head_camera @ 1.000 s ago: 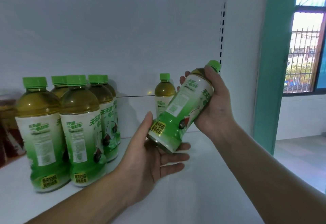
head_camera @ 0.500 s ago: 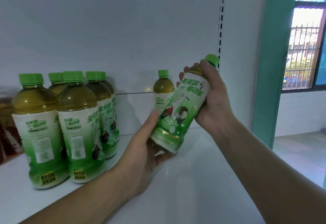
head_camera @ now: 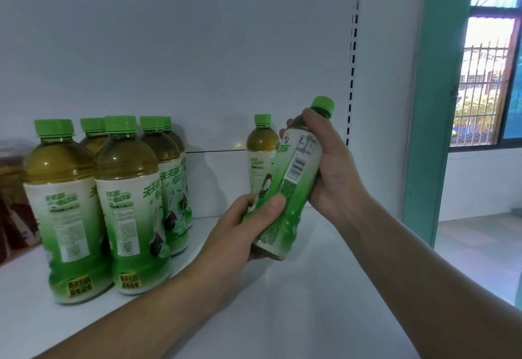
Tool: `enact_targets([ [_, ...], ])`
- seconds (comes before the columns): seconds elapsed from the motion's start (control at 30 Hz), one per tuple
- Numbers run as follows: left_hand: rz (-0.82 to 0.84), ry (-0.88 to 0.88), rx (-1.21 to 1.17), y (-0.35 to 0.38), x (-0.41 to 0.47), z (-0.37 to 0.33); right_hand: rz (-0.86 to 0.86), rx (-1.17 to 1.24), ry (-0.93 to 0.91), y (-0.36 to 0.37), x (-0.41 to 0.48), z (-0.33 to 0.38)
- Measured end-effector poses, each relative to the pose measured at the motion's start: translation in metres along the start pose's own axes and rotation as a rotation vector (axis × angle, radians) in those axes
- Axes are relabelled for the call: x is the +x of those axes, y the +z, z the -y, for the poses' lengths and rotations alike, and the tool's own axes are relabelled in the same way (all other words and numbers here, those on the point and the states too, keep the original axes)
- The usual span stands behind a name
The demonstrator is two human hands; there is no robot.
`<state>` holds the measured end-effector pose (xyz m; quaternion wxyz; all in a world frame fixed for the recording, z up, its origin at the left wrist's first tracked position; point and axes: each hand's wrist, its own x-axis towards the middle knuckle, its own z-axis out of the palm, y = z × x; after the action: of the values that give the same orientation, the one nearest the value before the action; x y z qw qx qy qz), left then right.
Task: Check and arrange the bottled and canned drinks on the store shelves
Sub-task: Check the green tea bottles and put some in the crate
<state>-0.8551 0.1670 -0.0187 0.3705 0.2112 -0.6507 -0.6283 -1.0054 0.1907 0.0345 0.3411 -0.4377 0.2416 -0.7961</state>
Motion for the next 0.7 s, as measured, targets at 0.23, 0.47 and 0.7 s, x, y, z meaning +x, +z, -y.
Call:
enact_targets([
  [0.23, 0.188, -0.228, -0.362, -0.004, -0.007, -0.005, 0.165, 0.088, 0.166, -0.001, 0.000, -0.004],
  [0.47, -0.005, -0.043, -0.094, 0.001, -0.001, -0.002, 0.067, -0.018, 0.056, 0.005, -0.001, -0.008],
  [0.7, 0.135, -0.170, -0.266, 0.000, -0.007, -0.007, 0.061, -0.079, 0.113, 0.007, -0.003, -0.008],
])
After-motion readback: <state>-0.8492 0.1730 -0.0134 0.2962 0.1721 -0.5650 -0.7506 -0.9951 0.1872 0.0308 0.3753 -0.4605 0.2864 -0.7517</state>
